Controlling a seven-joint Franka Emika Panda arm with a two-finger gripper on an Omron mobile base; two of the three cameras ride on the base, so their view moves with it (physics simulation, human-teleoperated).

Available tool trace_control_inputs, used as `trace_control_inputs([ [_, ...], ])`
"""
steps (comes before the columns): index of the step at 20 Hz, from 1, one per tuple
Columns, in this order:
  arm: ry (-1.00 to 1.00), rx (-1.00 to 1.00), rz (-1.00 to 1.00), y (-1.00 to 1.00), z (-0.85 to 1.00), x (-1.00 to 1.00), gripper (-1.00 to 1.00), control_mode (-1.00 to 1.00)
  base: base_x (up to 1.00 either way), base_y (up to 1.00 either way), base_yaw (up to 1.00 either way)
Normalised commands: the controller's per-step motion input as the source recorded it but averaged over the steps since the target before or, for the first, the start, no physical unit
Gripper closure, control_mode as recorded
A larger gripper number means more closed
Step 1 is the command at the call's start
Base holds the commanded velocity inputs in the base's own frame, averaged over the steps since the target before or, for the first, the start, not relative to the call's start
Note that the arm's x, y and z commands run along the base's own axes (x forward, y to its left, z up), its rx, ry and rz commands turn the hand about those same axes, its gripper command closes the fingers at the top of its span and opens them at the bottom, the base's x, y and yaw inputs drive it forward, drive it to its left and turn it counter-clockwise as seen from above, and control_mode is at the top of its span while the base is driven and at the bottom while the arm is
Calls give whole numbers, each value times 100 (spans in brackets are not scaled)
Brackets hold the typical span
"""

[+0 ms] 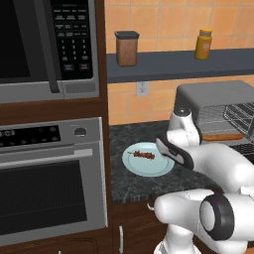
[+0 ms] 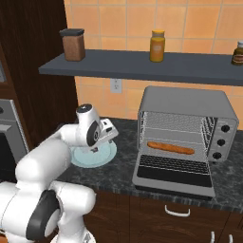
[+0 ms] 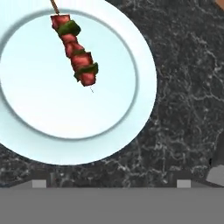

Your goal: Pick up the kebab skewer and baguette bread, and place them inside the toaster oven. Close the toaster oven door and start by setting the timer.

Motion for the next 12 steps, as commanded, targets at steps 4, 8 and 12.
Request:
trace_control_inputs([
  [4,0,1,22,46,-31,63,-100,-100,0,0,0],
  [8,7,6,5,61,-36,65,-100,-100,0,0,0],
  [12,8,1,2,30,-47,40,-100,-100,0,0,0],
])
